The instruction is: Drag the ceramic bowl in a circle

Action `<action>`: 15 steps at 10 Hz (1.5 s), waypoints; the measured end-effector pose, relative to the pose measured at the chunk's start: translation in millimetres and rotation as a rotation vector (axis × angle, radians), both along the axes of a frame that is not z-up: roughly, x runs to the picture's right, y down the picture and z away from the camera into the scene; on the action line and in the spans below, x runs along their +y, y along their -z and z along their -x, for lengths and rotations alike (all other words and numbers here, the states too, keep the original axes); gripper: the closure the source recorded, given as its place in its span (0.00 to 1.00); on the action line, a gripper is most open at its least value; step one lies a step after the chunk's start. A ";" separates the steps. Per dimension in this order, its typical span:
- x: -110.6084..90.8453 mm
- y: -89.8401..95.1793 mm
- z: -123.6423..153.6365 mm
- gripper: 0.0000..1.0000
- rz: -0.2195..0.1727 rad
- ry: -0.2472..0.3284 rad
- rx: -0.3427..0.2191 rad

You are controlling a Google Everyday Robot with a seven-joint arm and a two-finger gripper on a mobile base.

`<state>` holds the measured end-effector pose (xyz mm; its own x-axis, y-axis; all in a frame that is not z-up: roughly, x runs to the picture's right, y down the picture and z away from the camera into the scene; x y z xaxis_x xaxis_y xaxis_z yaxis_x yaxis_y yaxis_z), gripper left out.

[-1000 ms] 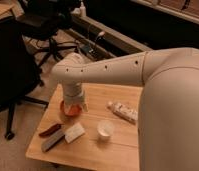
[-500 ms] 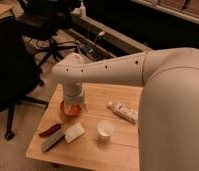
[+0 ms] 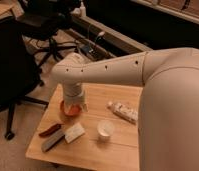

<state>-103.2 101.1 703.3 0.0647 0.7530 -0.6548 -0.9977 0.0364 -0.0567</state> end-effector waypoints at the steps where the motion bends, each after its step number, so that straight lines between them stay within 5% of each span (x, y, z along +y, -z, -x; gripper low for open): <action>1: 0.0 0.0 0.0 0.35 0.000 0.000 0.000; 7: 0.1 -0.3 -0.4 0.35 -0.001 0.003 -0.002; 9: -5.4 -12.6 -1.8 0.35 -0.043 0.012 -0.026; 12: -31.3 -74.9 -24.0 0.35 -0.202 0.063 -0.069; 15: -35.2 -136.4 -25.5 0.35 -0.260 0.091 -0.118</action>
<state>-77.7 65.9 839.8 0.2038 0.8822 -0.4244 -0.9767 0.1537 -0.1495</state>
